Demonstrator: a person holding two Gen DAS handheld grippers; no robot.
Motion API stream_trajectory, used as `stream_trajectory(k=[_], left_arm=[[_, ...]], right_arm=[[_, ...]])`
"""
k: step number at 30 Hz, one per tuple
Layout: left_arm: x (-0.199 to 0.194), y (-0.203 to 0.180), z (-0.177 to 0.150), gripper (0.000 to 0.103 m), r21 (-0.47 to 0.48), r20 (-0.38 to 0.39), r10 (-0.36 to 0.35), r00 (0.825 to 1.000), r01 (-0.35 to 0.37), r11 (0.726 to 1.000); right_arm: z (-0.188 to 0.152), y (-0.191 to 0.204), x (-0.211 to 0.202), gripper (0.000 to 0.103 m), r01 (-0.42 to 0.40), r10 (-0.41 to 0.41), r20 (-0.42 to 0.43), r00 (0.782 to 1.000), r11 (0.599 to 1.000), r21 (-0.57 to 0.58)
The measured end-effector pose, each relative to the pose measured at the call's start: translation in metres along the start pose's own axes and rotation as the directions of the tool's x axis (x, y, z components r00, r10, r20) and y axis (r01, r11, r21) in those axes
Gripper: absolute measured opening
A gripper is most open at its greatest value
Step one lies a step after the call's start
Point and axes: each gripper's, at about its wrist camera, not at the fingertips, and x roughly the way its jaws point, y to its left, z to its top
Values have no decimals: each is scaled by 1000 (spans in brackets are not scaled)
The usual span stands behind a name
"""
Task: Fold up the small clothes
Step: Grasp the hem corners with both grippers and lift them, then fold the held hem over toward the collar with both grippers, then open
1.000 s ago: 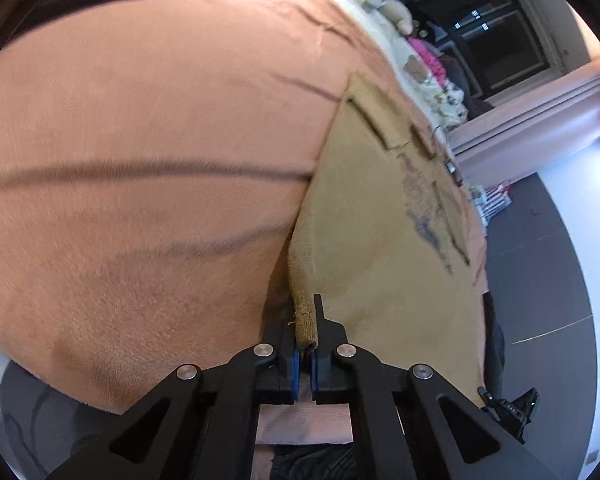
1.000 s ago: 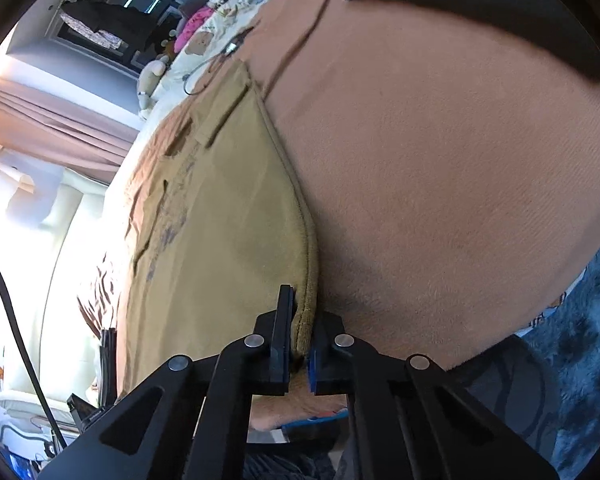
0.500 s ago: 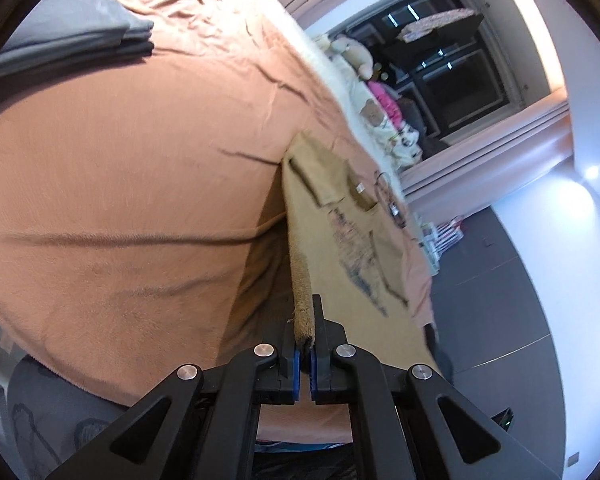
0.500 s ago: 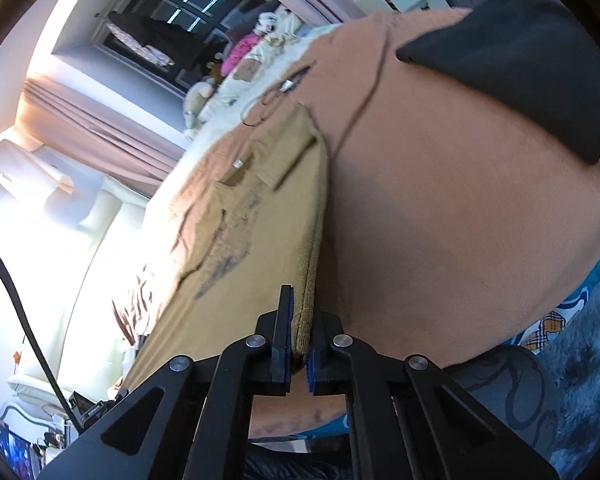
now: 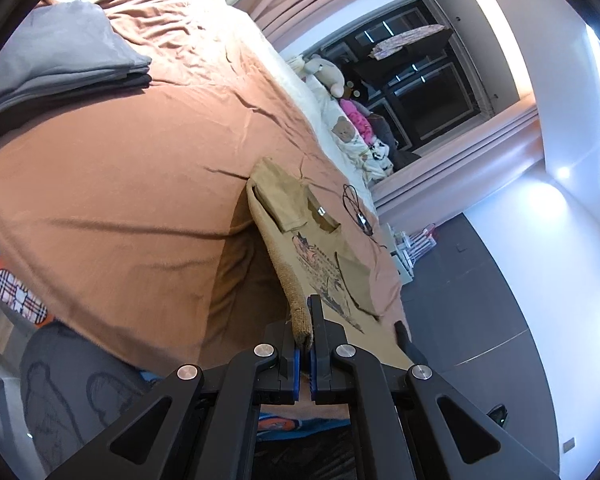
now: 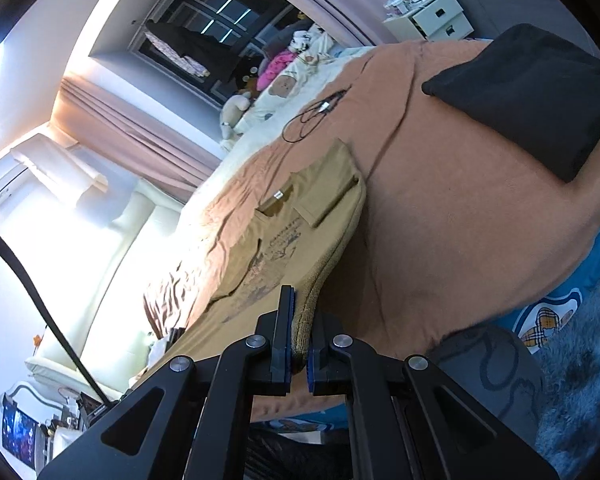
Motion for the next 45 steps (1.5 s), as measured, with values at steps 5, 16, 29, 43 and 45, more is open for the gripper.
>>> stream_trajectory(k=[5, 16, 29, 43, 45], left_arm=[[-24, -2, -15, 2, 6, 12, -21, 1000, 21, 1000], [-69, -3, -42, 2, -21, 51, -67, 996, 69, 997], [-92, -14, -52, 2, -63, 74, -127, 989, 132, 989], [-30, -26, 8, 2, -67, 70, -106, 992, 111, 992], [-18, -32, 23, 2, -60, 73, -108, 991, 113, 992]], right_arm=[[-10, -7, -17, 1, -21, 21, 14, 1000, 1000, -5], [-20, -7, -49, 1, -63, 64, 29, 998, 997, -39], [-24, -23, -48, 1, -121, 123, 47, 991, 992, -42], [30, -22, 31, 1, -119, 121, 60, 991, 992, -34], [40, -18, 42, 1, -120, 123, 73, 990, 992, -35]])
